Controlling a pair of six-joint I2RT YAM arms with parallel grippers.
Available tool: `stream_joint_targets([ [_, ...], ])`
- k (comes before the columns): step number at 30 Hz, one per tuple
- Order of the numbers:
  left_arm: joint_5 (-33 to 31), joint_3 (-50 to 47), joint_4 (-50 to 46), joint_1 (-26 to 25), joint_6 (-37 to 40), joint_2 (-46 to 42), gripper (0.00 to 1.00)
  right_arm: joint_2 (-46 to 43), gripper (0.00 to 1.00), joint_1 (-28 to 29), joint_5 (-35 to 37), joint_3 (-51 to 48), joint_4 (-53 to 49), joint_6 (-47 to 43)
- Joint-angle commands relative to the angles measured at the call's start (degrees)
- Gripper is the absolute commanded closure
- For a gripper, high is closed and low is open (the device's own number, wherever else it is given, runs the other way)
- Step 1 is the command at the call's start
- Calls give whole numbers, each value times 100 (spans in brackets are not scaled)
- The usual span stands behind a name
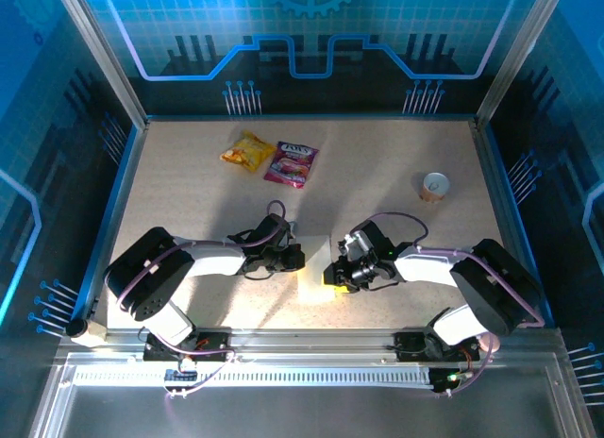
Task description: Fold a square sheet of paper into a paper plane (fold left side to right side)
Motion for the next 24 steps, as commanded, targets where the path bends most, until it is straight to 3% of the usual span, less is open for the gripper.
stream_joint_targets([
  [1,93,-130,-157,-45,-35,-75,100,127,66,-80,-54,-38,184,4],
  [24,67,-216,-87,-48,-39,-118,100,180,64,-214,109,259,361,58],
])
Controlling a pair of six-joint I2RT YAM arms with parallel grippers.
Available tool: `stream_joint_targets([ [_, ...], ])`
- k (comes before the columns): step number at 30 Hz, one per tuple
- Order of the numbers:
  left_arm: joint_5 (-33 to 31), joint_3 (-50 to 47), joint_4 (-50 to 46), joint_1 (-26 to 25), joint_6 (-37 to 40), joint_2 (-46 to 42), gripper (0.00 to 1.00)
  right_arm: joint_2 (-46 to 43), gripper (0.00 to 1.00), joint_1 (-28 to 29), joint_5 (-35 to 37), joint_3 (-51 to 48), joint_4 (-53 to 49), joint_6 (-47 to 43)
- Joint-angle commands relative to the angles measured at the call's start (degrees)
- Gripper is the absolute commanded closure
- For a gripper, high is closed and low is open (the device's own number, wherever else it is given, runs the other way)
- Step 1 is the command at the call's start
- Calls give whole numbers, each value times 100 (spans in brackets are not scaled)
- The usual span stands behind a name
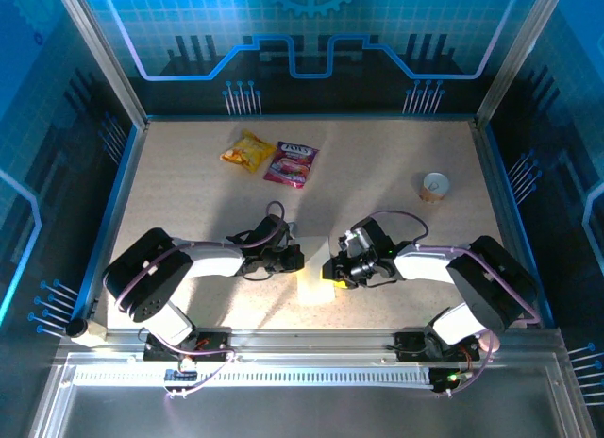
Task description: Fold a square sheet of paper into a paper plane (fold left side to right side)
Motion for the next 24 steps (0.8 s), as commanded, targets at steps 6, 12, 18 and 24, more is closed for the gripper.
stream_joint_targets([
  [6,56,-163,-41,-46,-15,-60,100,407,66,-294,-50,326,89,-261],
  [12,12,-122,-56,-46,6,-56,100,703,70,-480,-194,544,-77,-540],
  [18,-9,-66,-143,-16,76,-81,98,916,78,-559,-316,513,79,-551],
  [24,-3,113,-350,81,242,-282,89,955,87,-604,-346,488,204,-513],
])
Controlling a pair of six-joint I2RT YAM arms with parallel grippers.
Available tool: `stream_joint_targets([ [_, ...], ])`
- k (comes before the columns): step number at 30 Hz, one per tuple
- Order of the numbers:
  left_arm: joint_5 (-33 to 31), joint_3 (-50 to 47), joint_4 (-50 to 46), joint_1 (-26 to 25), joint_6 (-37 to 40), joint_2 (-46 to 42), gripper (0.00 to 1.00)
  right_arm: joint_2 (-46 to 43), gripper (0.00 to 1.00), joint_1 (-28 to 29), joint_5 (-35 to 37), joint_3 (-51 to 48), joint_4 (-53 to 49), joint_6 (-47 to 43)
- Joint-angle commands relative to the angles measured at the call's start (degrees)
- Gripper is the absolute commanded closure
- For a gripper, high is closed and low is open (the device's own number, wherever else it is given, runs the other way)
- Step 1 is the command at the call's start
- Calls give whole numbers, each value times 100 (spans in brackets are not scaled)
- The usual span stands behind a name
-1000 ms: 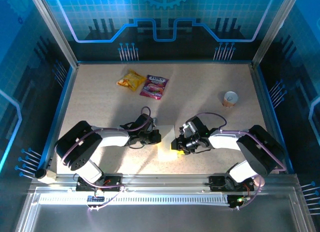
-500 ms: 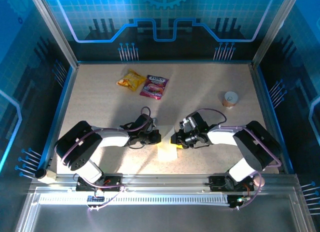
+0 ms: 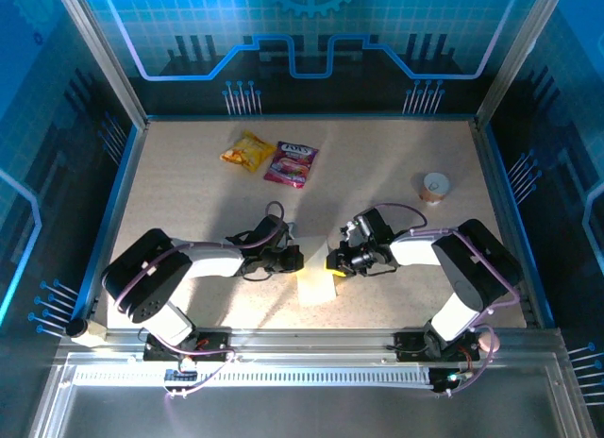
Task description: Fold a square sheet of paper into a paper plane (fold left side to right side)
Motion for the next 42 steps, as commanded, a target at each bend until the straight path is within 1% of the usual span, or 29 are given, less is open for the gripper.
stream_joint_targets([
  [1,-9,200,-373,62,252,-274,86,125,89,-36,-35,74,168,-39],
  [4,-80,329,-554,62,534,-567,77,56,93,-53,-53,85,177,31],
  [6,-277,418,-841,62,792,-821,72,21,95,-91,-78,107,106,103],
  [10,-590,477,-1331,-43,1312,-1449,61,-50,96,-121,-75,114,54,294],
  [13,-828,476,-1642,-353,1607,-1848,54,-93,96,-183,-57,103,129,479],
  [16,-1143,441,-1858,-878,1756,-2077,50,-109,97,-239,-70,89,301,707],
  [18,-1435,446,-1966,-1335,1792,-2093,49,-112,97,-261,-125,76,434,844],
  [22,-2069,609,-2088,-2218,1723,-1809,46,-140,97,-280,-131,127,411,962],
  [26,-2877,1045,-2346,-2845,1692,-1207,44,-165,97,-277,-111,163,268,936],
  [31,-3299,1600,-2521,-3020,1756,-436,42,-166,96,-282,-95,129,264,950],
  [35,-3601,1859,-2577,-3054,1775,-41,41,-181,96,-289,-113,103,310,971],
  [42,-3707,2001,-2522,-3050,1798,396,41,-194,96,-290,-118,93,322,985],
])
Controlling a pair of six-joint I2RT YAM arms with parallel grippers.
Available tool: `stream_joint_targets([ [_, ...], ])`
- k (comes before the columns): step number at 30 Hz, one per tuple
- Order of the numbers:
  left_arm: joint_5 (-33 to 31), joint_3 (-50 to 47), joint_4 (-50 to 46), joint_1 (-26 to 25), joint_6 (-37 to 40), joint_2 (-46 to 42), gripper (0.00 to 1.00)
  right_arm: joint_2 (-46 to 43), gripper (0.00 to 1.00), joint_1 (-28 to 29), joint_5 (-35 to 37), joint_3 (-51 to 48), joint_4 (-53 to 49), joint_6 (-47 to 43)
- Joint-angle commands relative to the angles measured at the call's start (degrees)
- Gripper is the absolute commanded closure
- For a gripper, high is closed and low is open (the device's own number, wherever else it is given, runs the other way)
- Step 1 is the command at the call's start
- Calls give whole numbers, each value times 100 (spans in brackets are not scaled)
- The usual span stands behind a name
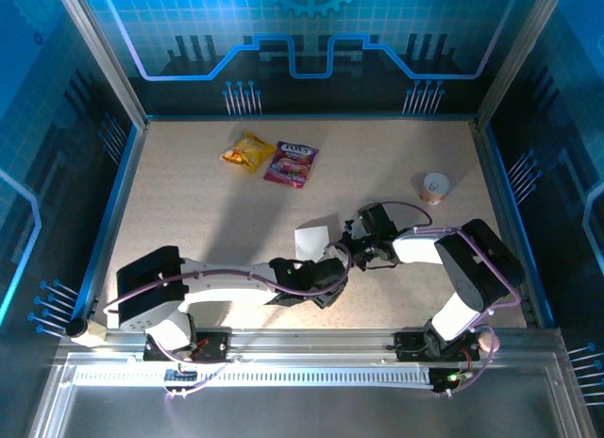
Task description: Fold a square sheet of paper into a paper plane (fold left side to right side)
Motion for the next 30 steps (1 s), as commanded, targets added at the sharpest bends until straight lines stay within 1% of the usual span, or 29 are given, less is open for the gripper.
stream_joint_targets([
  [1,-235,194,-144,-38,119,177,41,-130,96,-67,-94,35,-19,71],
  [6,-380,295,-227,-31,67,290,49,-106,96,-72,-94,8,35,84],
  [8,-382,266,-184,-36,49,243,55,-101,96,-68,-85,-9,52,88],
  [10,-371,236,-170,-36,49,185,62,-107,96,-66,-77,-22,51,84],
  [14,-330,140,-142,-36,5,35,83,-123,95,-72,-65,-38,70,71],
  [19,-272,23,-104,-18,-46,-142,97,-176,94,-77,-106,-14,98,47],
  [21,-204,-12,-89,-16,-56,-201,100,-227,89,-81,-128,34,67,-6],
  [24,-85,-64,-39,8,-98,-286,100,-382,82,-136,-111,130,-18,-120],
  [27,68,-210,91,66,-173,-457,100,-658,73,-292,-32,158,-128,-275],
  [30,412,-452,347,213,-269,-704,100,-981,63,-511,159,275,-792,-718],
])
